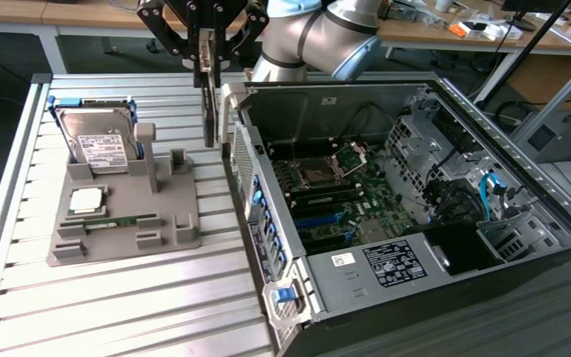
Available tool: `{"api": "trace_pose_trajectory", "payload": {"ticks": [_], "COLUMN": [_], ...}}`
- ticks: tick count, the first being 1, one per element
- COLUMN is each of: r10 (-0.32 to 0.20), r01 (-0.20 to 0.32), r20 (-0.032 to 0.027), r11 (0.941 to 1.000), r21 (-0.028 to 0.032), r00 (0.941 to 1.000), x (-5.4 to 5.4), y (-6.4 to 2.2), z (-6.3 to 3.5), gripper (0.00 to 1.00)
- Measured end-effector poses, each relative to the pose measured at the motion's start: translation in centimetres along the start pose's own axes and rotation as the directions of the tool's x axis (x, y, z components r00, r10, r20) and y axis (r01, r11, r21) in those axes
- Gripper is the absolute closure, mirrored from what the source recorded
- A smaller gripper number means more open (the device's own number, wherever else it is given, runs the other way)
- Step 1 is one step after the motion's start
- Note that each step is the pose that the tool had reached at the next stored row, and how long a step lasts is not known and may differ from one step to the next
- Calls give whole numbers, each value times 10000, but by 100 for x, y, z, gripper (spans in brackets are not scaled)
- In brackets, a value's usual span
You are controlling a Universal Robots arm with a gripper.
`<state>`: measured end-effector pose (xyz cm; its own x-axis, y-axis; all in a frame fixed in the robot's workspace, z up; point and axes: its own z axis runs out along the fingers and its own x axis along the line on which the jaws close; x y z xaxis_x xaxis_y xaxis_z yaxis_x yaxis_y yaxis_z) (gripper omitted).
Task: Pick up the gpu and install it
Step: 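Pick up the gpu and move the gpu toward the slot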
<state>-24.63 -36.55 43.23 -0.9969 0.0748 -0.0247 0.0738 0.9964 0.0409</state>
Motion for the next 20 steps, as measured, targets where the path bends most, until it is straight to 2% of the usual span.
{"api": "trace_pose_trajectory", "payload": {"ticks": [20], "r10": [0], "r01": [0], "r20": [1], "r11": [10000], "r21": [0], "r00": [10000], "x": [-83], "y": [6], "z": [3], "gripper": [73]}}
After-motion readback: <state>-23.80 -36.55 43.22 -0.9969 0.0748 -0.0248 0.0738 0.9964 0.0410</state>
